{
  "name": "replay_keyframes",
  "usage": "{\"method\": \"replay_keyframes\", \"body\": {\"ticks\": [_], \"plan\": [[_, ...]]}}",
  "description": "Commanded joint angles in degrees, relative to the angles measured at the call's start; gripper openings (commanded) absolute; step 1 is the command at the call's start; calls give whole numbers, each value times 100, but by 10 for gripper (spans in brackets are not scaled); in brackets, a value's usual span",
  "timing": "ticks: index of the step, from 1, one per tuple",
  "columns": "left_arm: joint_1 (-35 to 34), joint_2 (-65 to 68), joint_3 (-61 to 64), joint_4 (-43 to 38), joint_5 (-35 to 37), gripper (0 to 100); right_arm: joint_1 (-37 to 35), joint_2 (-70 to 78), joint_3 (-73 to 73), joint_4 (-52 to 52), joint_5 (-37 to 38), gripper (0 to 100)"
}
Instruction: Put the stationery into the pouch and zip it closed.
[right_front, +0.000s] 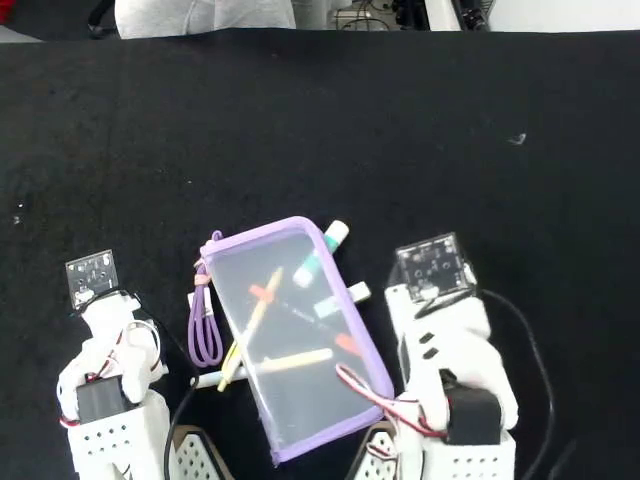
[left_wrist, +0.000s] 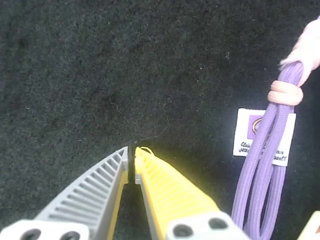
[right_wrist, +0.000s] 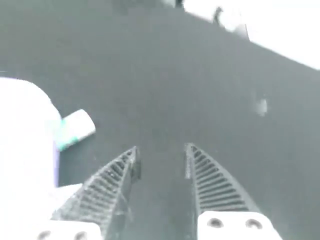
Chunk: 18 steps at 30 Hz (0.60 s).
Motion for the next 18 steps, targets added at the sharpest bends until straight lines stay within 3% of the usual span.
{"method": "replay_keyframes", "body": {"ticks": [1, 11, 18], "plan": [[31, -9, 145, 35, 35, 30, -563, -22, -541, -475, -378, 137], [31, -9, 145, 35, 35, 30, -2629, 3618, -2220, -1451, -1363, 149], [31, -9, 145, 35, 35, 30, -4229, 5455, -3081, -1547, -1389, 145]]}}
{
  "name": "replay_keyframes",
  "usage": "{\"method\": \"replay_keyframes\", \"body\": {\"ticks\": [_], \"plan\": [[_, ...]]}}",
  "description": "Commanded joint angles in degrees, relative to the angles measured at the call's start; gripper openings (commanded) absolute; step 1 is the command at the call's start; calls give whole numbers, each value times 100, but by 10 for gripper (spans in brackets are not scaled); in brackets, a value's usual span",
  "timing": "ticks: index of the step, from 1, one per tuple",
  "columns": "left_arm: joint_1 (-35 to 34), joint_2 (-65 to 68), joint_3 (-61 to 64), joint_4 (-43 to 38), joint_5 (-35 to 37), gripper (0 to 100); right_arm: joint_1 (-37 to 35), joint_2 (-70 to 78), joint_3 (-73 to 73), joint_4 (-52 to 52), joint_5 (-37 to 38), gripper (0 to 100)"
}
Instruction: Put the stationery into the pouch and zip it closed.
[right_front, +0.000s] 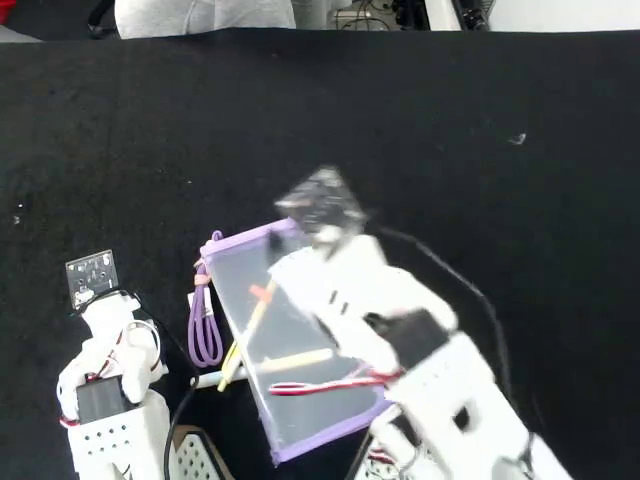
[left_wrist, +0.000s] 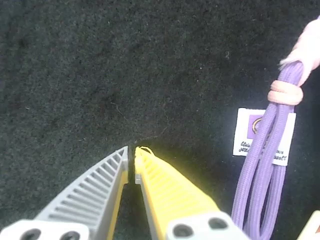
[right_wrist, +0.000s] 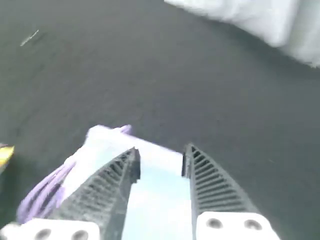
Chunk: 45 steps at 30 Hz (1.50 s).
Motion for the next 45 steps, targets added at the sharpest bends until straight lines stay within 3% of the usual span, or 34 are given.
{"method": "replay_keyframes", "body": {"ticks": [1, 8, 12, 18, 23, 33, 39, 45], "plan": [[31, -9, 145, 35, 35, 30, -897, 541, -462, -123, -35, 145], [31, -9, 145, 35, 35, 30, -1890, 620, -4, -132, 193, 145], [31, -9, 145, 35, 35, 30, -2022, 629, 497, -167, 668, 145], [31, -9, 145, 35, 35, 30, -1793, 734, 752, -404, 668, 145], [31, -9, 145, 35, 35, 30, -1785, 1727, 330, -545, 651, 145], [31, -9, 145, 35, 35, 30, -2558, 2554, -136, -387, 501, 145], [31, -9, 145, 35, 35, 30, -2321, 2914, -75, -404, 914, 145], [31, -9, 145, 35, 35, 30, -1477, 3934, -681, -334, 941, 145]]}}
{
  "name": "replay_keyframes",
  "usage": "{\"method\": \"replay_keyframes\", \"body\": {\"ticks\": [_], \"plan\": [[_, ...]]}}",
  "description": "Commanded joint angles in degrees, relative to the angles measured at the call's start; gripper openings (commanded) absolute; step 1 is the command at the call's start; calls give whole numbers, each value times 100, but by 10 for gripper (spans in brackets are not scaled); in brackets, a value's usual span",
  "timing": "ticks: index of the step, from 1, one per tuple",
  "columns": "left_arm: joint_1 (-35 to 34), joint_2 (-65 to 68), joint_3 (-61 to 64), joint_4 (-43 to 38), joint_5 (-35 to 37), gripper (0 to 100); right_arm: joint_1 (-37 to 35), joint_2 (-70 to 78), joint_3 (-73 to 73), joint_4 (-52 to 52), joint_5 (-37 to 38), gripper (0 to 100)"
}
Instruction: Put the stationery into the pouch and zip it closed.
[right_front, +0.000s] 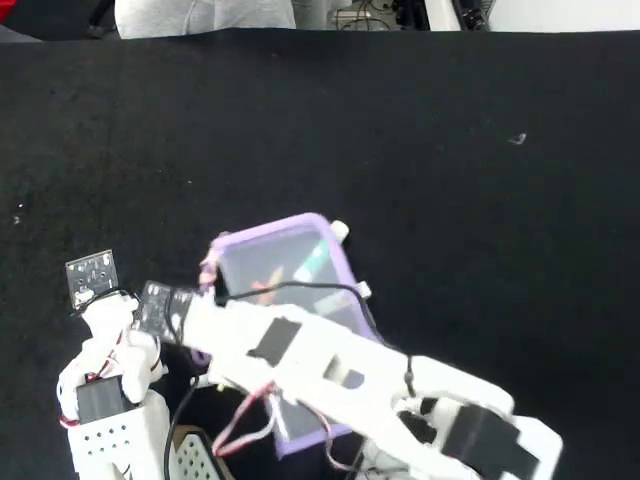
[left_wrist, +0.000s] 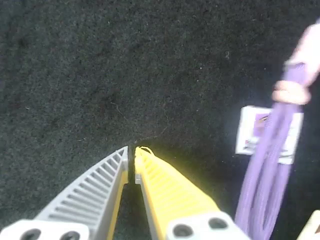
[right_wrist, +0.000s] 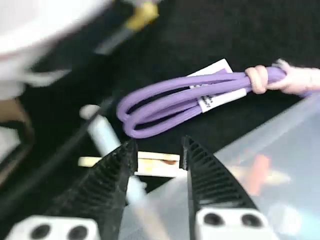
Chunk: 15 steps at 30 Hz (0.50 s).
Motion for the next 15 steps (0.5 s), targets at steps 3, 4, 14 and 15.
{"method": "replay_keyframes", "body": {"ticks": [3, 4, 14, 15], "plan": [[31, -9, 145, 35, 35, 30, 941, 611, -848, 273, 79, 145], [31, -9, 145, 35, 35, 30, 1073, 637, -936, 369, 79, 145], [31, -9, 145, 35, 35, 30, 1996, 497, -1270, 431, 97, 145], [31, -9, 145, 35, 35, 30, 1996, 497, -1297, 378, 105, 145]]}}
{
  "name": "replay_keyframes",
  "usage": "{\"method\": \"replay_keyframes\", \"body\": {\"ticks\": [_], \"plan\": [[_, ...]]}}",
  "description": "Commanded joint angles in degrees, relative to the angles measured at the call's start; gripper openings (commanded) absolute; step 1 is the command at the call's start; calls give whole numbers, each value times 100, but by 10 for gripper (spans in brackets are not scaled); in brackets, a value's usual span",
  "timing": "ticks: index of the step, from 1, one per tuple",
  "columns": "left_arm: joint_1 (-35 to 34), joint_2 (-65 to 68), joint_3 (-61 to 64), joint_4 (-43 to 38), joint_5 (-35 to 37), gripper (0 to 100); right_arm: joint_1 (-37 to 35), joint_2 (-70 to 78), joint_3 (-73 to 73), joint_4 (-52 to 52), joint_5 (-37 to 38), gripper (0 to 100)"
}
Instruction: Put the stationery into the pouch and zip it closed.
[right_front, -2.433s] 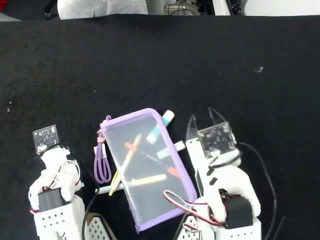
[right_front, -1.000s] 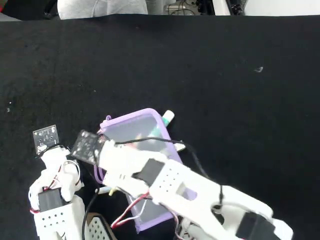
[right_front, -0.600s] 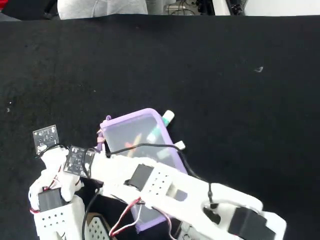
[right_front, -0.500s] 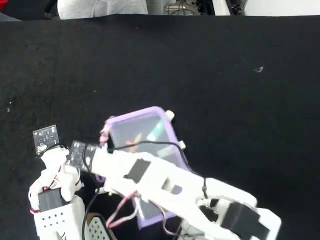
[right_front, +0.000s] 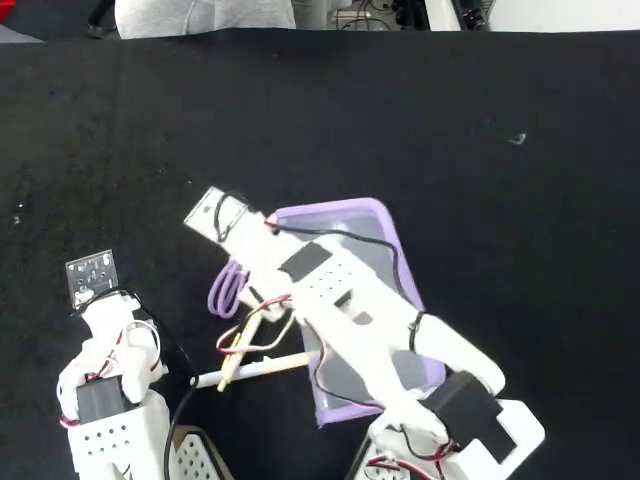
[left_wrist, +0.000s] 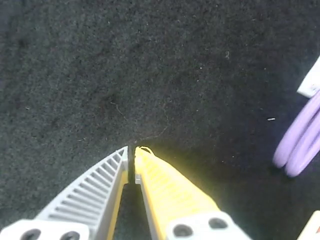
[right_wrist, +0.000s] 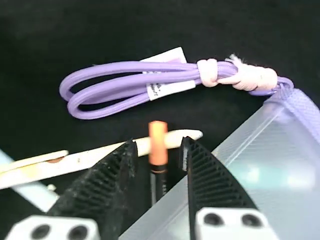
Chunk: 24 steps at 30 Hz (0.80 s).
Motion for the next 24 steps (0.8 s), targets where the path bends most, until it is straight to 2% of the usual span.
{"method": "replay_keyframes", "body": {"ticks": [1, 7, 15, 24], "plan": [[31, -9, 145, 35, 35, 30, 167, -136, -382, -211, 149, 145], [31, -9, 145, 35, 35, 30, 185, -101, -831, -193, 1415, 145], [31, -9, 145, 35, 35, 30, 563, 110, -1314, -237, 2092, 145], [31, -9, 145, 35, 35, 30, 651, 1824, -2070, -185, 2901, 145]]}}
